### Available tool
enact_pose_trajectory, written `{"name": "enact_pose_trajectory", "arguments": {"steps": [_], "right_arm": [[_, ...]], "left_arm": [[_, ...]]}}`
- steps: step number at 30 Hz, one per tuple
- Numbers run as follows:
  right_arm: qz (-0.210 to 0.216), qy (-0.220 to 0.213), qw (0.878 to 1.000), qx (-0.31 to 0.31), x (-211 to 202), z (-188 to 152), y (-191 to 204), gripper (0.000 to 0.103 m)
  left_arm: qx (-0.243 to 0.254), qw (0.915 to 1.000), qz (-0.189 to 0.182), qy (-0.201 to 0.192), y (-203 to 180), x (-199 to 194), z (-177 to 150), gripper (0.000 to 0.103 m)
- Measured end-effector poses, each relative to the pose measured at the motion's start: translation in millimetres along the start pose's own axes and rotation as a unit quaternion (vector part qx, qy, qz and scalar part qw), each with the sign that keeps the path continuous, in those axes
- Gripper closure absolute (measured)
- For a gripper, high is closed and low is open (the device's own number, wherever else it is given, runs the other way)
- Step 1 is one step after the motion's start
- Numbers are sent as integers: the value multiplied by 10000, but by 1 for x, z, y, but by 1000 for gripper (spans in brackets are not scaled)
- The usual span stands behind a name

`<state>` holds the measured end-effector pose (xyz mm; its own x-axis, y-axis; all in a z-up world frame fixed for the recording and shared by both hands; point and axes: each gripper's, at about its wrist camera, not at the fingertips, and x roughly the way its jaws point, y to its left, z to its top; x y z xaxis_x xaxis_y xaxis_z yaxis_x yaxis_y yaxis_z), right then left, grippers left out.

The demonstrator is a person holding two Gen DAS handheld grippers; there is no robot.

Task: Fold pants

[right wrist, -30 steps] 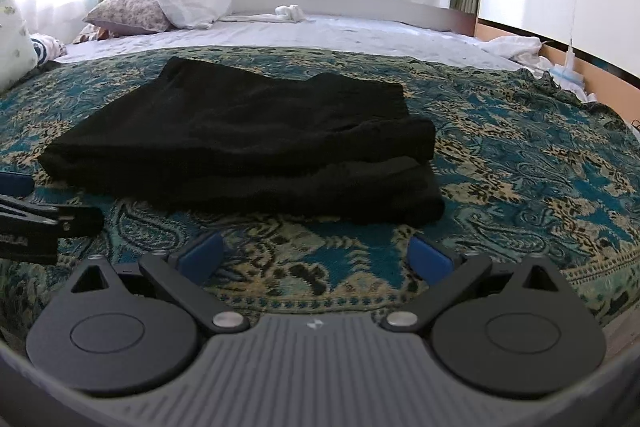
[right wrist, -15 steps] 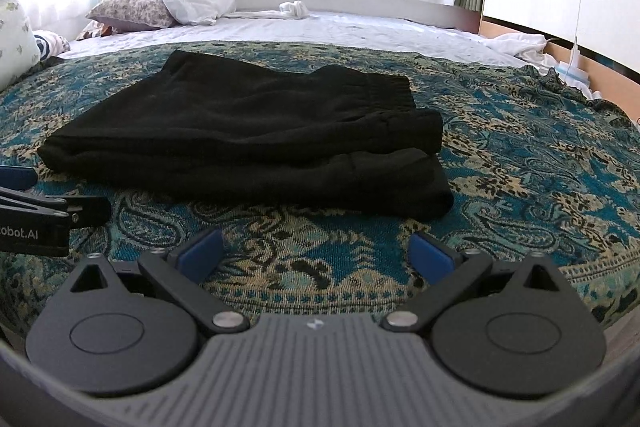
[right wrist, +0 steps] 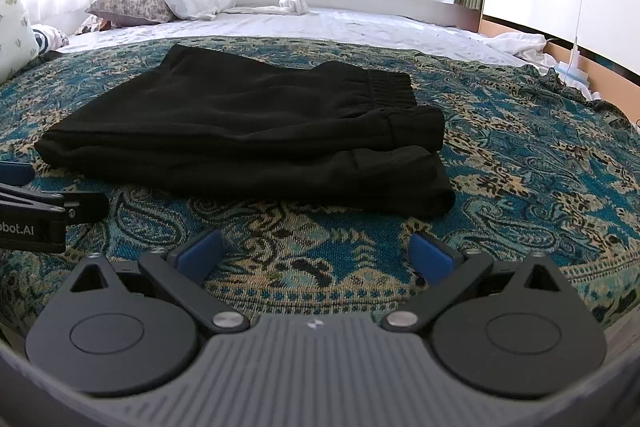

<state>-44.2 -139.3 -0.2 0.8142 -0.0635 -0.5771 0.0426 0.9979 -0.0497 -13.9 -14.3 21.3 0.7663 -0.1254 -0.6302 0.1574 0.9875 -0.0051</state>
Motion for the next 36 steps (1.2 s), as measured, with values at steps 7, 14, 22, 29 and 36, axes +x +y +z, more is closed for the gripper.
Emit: {"name": "enact_pose_trajectory", "arguments": {"steps": [7,14,22,29,36], "right_arm": [[4,-4,10000,2,0,0,-1,0],[2,-3,10000,1,0,0,0,0],[5,-2,10000,2,0,0,0,0],[2,-5,10000,1,0,0,0,0],[5,-3,10000,1,0,0,0,0]], "left_arm": [[4,10000,-3,36,1,2,1,0],[14,10000,-3,31,1,2,0,0],[17,10000,-3,31,1,2,0,0],[18,10000,-2,32,1,1,0,0],[18,10000,-3,31,1,1,0,0]]}}
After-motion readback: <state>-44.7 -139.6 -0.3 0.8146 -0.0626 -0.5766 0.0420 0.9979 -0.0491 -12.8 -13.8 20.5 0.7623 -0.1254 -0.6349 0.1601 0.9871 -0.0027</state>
